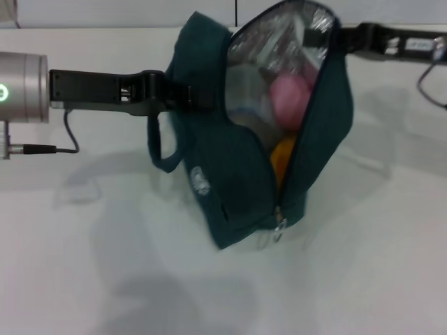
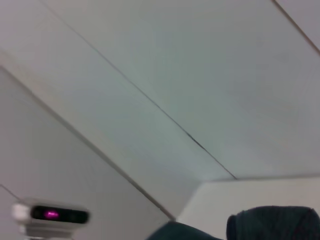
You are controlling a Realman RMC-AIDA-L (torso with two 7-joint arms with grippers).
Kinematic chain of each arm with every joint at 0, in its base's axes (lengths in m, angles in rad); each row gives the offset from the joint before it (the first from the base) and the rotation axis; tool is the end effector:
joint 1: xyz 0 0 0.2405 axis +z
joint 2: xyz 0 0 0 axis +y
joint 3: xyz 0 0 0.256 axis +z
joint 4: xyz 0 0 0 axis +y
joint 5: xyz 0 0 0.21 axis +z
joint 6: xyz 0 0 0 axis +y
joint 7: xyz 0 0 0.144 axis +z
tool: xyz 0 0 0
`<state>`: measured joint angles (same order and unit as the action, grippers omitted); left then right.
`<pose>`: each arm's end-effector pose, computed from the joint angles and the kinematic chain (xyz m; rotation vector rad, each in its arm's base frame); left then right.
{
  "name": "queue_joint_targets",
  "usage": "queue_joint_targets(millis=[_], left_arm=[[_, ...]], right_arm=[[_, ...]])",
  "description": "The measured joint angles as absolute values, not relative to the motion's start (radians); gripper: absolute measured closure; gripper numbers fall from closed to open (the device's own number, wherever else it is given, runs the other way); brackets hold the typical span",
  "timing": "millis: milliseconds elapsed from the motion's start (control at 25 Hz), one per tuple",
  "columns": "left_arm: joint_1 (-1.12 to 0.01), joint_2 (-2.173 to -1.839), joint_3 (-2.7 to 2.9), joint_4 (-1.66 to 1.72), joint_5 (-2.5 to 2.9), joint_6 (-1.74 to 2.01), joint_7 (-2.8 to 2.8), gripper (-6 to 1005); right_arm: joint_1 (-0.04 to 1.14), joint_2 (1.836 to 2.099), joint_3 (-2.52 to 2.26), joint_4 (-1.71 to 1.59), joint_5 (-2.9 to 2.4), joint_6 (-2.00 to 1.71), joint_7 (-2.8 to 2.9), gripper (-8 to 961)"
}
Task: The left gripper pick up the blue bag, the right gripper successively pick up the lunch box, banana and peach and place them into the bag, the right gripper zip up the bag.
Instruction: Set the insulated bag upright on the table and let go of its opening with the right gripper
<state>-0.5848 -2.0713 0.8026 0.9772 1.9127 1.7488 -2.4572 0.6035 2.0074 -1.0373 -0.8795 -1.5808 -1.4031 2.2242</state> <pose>-0.1869 0.3440 0.0420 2.5231 1.5490 0.7677 0.1637 0.3881 0.0406 -2.5601 1.2693 1.0412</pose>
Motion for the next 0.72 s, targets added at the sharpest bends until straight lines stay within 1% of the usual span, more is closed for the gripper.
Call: queue_joint_targets(millis=[80, 120, 200, 320, 480, 720], left_arm=[[-0.592, -2.076, 0.803, 0.977, 1.912, 1.749, -2.458, 964], [-0.593, -2.078, 0.804, 0.977, 1.910, 1.749, -2.458, 964], [-0.603, -2.082, 0.806, 0.967, 1.902, 1.748, -2.457, 964], [-0.642, -2.086, 0.810, 0.901, 1.891, 1.741, -2.440, 964], [-0.677, -2.087, 0.812, 0.808, 1.889, 1.718, -2.405, 964], [-0.671, -2.091, 0.830, 0.725, 1.889, 1.657, -2.351, 964]], right_arm=[[0.589, 2.005, -1.037, -0.908, -1.569, -1.413, 2.225, 786], [0.545, 2.001, -1.036, -0.983, -1.557, -1.436, 2.227, 791], [0.519, 1.999, -1.031, -1.020, -1.556, -1.450, 2.227, 802], [0.485, 1.995, -0.982, -1.051, -1.555, -1.499, 2.217, 825], [0.479, 1.991, -0.923, -1.023, -1.558, -1.569, 2.192, 855], [0.475, 1.993, -0.929, -0.970, -1.581, -1.578, 2.122, 882]])
